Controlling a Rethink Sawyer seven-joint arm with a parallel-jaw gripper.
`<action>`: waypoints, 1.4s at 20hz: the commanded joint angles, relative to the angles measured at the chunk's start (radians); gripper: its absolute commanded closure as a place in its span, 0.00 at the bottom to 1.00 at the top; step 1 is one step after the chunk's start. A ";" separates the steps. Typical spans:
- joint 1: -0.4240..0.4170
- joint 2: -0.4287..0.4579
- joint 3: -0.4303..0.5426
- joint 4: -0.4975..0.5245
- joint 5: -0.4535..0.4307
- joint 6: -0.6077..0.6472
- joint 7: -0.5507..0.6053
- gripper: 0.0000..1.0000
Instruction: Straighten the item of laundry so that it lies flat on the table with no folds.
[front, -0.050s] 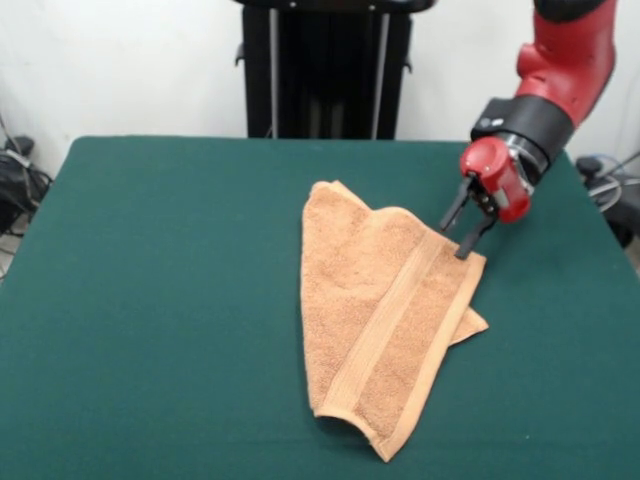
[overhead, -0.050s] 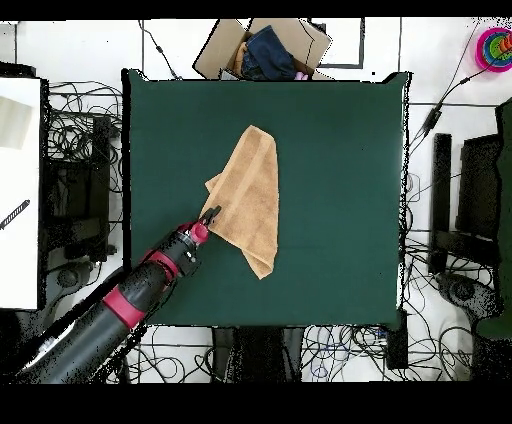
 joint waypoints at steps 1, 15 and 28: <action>-0.039 0.008 0.210 -0.176 -0.008 0.150 0.083 0.00; -0.091 -0.081 0.320 -0.100 -0.099 0.019 0.094 0.00; -0.086 -0.091 0.353 -0.121 -0.100 0.018 0.142 0.00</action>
